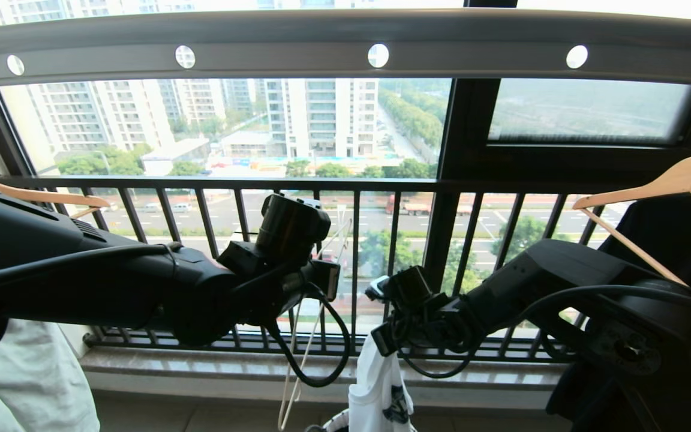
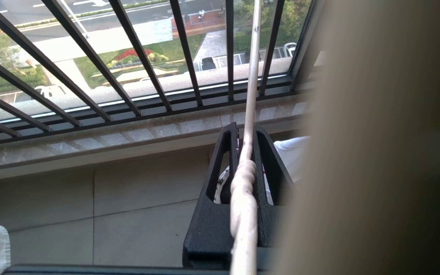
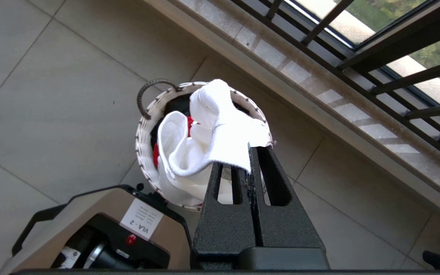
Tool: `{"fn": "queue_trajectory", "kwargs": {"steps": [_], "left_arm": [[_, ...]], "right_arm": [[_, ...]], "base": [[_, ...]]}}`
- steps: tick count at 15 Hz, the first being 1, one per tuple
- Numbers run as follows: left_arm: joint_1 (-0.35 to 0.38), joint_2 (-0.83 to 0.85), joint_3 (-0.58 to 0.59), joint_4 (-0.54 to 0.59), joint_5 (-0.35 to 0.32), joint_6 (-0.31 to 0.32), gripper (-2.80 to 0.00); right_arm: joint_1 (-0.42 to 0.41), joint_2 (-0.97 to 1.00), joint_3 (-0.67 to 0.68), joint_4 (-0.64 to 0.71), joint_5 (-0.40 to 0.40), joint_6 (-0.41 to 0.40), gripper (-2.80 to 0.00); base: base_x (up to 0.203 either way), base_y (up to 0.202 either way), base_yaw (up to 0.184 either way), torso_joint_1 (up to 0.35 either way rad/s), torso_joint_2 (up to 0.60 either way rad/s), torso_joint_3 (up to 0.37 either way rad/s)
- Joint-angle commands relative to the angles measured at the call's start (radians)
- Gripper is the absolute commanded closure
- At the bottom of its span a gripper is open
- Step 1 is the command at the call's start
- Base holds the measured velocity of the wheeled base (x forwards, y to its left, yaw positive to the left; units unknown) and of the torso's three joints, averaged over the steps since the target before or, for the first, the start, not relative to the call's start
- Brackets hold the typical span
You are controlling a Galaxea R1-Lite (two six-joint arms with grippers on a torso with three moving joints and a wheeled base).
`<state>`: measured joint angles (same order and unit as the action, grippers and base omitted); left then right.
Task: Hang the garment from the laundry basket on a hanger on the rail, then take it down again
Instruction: Put clothes in the basket
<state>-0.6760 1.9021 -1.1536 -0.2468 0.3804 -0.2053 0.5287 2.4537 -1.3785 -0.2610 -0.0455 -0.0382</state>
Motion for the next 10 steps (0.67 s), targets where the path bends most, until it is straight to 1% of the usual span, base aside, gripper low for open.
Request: {"fn": "queue_trajectory", "kwargs": {"steps": [1, 3, 4, 8, 10], "left_arm": [[0.006, -0.003, -0.001, -0.003, 0.004, -0.002, 0.0], [0.007, -0.013, -0.001, -0.003, 0.005, 0.0, 0.0], [0.009, -0.016, -0.002, -0.003, 0.005, 0.0, 0.0], [0.013, -0.028, -0.006, -0.003, 0.005, 0.0, 0.0], [0.015, -0.034, -0.006, -0.003, 0.005, 0.0, 0.0]], "right_arm": [[-0.003, 0.026, -0.072, 0.062, 0.056, -0.005, 0.0], [-0.005, 0.037, -0.13, 0.144, 0.065, -0.029, 0.0], [-0.005, 0.036, -0.146, 0.164, 0.065, -0.04, 0.0], [-0.006, 0.048, -0.168, 0.178, 0.065, -0.083, 0.0], [-0.007, 0.057, -0.192, 0.184, 0.065, -0.089, 0.0]], "base": [[0.0, 0.0, 0.0, 0.0, 0.0, 0.0], [0.0, 0.0, 0.0, 0.0, 0.0, 0.0], [0.0, 0.0, 0.0, 0.0, 0.0, 0.0], [0.0, 0.0, 0.0, 0.0, 0.0, 0.0], [0.0, 0.0, 0.0, 0.0, 0.0, 0.0]]}}
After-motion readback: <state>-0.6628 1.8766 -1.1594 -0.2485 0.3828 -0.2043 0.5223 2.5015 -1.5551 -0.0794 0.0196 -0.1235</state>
